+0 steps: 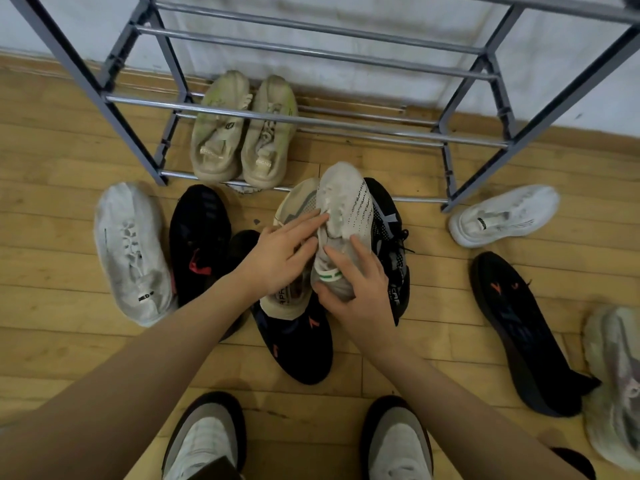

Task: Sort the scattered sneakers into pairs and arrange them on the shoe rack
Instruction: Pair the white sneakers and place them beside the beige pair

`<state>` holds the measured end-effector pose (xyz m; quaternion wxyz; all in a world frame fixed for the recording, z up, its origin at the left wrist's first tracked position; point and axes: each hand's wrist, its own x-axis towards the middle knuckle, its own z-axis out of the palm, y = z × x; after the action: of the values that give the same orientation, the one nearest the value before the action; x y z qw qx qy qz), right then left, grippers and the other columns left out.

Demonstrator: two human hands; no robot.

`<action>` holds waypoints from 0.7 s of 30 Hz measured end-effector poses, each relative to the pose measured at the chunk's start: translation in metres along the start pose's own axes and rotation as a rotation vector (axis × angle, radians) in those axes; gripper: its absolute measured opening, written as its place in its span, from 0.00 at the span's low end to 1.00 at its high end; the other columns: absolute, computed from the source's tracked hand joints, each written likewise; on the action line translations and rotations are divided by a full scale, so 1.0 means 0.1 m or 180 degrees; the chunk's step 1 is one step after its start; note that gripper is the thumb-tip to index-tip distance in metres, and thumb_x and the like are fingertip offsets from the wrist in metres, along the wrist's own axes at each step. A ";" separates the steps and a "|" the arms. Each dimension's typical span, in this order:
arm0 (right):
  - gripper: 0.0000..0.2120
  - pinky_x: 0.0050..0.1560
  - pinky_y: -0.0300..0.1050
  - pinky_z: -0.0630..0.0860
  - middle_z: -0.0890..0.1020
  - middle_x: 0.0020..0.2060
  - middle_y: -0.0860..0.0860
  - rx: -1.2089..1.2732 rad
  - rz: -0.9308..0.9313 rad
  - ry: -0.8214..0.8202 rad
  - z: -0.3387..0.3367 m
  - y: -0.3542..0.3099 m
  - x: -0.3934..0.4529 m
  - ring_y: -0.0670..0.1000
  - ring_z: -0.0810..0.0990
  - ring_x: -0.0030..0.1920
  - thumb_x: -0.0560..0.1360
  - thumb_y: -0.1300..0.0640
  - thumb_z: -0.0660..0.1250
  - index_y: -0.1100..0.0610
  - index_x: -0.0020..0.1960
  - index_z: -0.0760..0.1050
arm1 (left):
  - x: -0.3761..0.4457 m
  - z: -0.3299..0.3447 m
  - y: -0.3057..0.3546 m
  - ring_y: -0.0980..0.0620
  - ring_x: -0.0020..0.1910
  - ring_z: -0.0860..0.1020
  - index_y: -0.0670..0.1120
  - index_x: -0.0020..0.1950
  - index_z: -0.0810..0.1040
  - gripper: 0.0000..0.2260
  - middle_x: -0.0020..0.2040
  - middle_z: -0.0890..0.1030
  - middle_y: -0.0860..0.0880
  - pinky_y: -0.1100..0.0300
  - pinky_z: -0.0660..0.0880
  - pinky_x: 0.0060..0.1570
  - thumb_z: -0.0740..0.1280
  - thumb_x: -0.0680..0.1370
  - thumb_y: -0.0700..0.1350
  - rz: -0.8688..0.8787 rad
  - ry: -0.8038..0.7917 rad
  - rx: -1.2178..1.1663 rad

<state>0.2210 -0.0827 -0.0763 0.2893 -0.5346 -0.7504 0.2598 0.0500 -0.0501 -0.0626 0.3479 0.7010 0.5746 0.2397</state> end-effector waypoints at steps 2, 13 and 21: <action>0.22 0.63 0.66 0.65 0.65 0.70 0.56 0.0140 -0.0131 0.0115 -0.04 -0.04 0.00 0.62 0.65 0.69 0.72 0.43 0.64 0.41 0.65 0.66 | -0.02 -0.01 0.09 0.58 0.72 0.61 0.52 0.72 0.64 0.20 0.73 0.66 0.51 0.58 0.59 0.70 0.55 0.80 0.49 0.0113 0.0107 -0.0368; 0.22 0.62 0.66 0.68 0.67 0.69 0.60 0.0317 -0.0990 -0.0074 0.08 -0.56 0.06 0.63 0.66 0.69 0.74 0.48 0.64 0.47 0.67 0.68 | -0.57 -0.46 -0.04 0.56 0.71 0.65 0.48 0.72 0.66 0.20 0.71 0.69 0.48 0.49 0.66 0.68 0.56 0.81 0.50 0.0272 0.0867 -0.0210; 0.21 0.58 0.67 0.69 0.69 0.67 0.61 0.0516 -0.1349 -0.0465 0.70 -0.83 0.34 0.66 0.69 0.65 0.77 0.42 0.59 0.48 0.67 0.68 | -0.97 -0.95 -0.65 0.53 0.70 0.64 0.60 0.71 0.63 0.22 0.70 0.68 0.57 0.43 0.56 0.68 0.49 0.77 0.59 -0.0450 0.0934 0.0346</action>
<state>0.1083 -0.0799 -0.0622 0.3243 -0.3199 -0.8415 0.2906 -0.0833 -0.1178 -0.0446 0.2379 0.6340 0.6792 0.2829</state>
